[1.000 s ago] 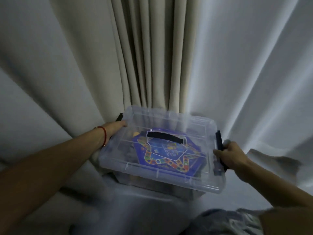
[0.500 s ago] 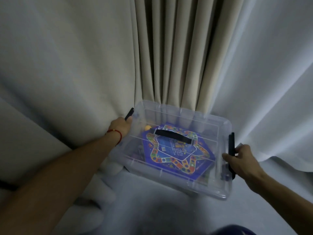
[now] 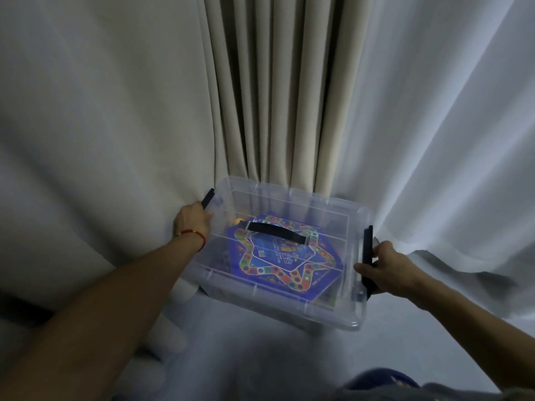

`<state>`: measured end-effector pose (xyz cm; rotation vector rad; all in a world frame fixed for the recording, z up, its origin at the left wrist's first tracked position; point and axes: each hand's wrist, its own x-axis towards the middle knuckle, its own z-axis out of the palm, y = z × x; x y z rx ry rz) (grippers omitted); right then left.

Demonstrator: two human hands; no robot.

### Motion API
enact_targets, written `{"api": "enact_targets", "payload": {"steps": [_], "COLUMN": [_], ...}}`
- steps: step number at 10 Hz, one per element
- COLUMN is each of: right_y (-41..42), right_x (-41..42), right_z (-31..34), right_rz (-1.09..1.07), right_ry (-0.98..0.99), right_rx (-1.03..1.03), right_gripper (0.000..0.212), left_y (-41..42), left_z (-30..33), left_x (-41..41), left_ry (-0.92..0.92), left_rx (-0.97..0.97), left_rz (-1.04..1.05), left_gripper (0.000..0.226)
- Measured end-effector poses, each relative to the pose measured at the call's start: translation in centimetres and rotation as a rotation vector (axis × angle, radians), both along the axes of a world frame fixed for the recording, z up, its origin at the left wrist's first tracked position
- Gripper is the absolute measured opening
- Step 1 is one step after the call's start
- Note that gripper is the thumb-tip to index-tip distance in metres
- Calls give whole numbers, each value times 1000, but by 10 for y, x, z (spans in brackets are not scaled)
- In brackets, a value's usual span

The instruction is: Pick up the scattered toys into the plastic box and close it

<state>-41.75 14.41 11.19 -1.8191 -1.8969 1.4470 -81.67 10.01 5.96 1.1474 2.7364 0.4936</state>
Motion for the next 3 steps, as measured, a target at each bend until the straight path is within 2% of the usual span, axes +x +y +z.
{"api": "enact_targets", "payload": {"steps": [2,3], "right_y": [2,6], "right_x": [4,12], "right_z": [2,14], "right_rz": [112,296], "right_ry": [-92,-375], "right_rx": [-6,160], "right_gripper": [22,39], "left_y": [6,16], "left_z": [9,18], "left_x": [-1,11], "left_ry": [-78,-43], "left_rx": [-18,-101], "left_rz": [14,-34], "left_gripper": [36,42]}}
